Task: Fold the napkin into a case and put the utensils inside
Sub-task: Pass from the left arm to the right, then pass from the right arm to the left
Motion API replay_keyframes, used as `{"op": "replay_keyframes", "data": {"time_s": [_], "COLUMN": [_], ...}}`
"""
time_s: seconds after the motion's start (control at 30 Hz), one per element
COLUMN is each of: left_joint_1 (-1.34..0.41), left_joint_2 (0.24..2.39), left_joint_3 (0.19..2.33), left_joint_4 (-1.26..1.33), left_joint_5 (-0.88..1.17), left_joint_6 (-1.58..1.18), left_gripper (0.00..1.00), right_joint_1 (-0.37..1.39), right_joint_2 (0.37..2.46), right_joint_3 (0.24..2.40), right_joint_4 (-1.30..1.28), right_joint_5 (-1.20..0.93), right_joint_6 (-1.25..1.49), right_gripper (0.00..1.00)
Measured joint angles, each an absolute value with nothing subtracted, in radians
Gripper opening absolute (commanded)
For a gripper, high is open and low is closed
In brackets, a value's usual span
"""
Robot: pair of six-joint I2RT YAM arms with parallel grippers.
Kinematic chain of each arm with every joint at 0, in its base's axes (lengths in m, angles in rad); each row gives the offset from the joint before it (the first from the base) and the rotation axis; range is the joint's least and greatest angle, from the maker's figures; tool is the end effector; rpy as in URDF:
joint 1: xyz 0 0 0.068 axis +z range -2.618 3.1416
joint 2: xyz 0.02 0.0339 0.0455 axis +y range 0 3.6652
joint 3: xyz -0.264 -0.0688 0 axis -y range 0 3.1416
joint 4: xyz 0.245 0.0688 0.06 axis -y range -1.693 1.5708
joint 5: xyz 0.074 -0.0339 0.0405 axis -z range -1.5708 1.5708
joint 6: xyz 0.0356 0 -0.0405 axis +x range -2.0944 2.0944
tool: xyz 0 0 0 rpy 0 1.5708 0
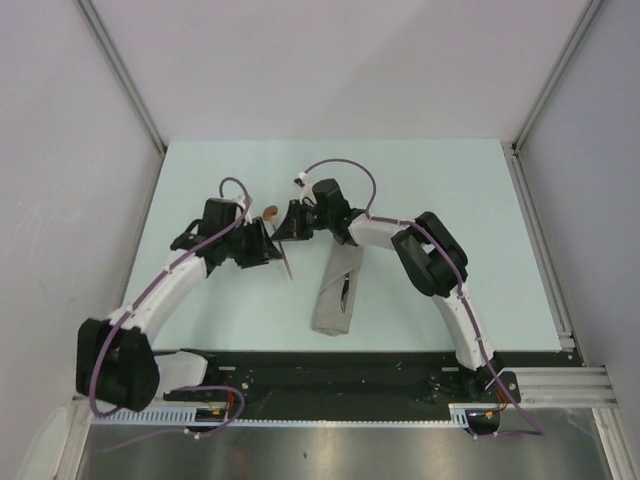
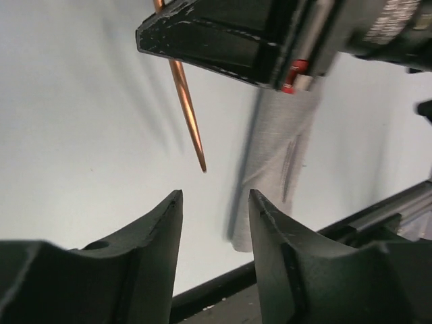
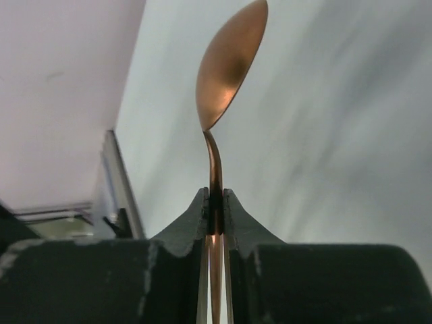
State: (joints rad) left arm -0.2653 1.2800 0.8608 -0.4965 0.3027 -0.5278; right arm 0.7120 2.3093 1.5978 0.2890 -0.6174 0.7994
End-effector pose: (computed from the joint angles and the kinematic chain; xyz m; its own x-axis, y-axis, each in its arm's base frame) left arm 0.2465 -0.0780 0.2359 -0.8754 -0.2603 -0.4073 -0.0178 0.8594 -0.5111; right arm 0.3775 0.3530 0.1519 -0.8849 0.0085 -0.4656 -0.4275 0.3819 0.8194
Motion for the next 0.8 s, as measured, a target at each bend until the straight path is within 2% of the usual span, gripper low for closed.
{"op": "replay_keyframes", "data": {"time_s": [0.07,0.2,0.4,0.53,0.63,0.7,0.8], "left_joint_1": [-0.258,-0.220,-0.157,-0.147,-0.134,-0.132,-0.132], "left_joint_2": [1.206,1.065,0.981,0.980,0.969,0.963,0.957], "left_joint_3": [0.869,0.926,0.945,0.941,0.907,0.875,0.838], "left_joint_4": [-0.513,-0.524,-0.473,-0.435,-0.362,-0.321,-0.310], "left_joint_5": [0.319,0.378,0.534,0.630,0.715,0.767,0.803], "left_joint_6": [-0.527,-0.535,-0.614,-0.674,-0.740,-0.788,-0.831], "left_gripper": [0.60,0.61,0.66,0.73,0.76,0.92,0.93], "right_joint_1": [0.704,0.701,0.739,0.768,0.789,0.804,0.836], "right_joint_2": [2.283,2.152,1.814,1.698,1.626,1.596,1.577], "right_joint_3": [1.598,1.550,1.296,1.199,1.056,0.973,0.899], "right_joint_4": [0.242,0.148,0.216,0.239,0.275,0.279,0.286], "right_joint_5": [-0.617,-0.556,-0.419,-0.358,-0.284,-0.224,-0.120], "right_joint_6": [0.670,0.370,-0.070,-0.333,-0.521,-0.638,-0.795], "right_gripper": [0.02,0.04,0.07,0.00,0.00,0.00,0.00]}}
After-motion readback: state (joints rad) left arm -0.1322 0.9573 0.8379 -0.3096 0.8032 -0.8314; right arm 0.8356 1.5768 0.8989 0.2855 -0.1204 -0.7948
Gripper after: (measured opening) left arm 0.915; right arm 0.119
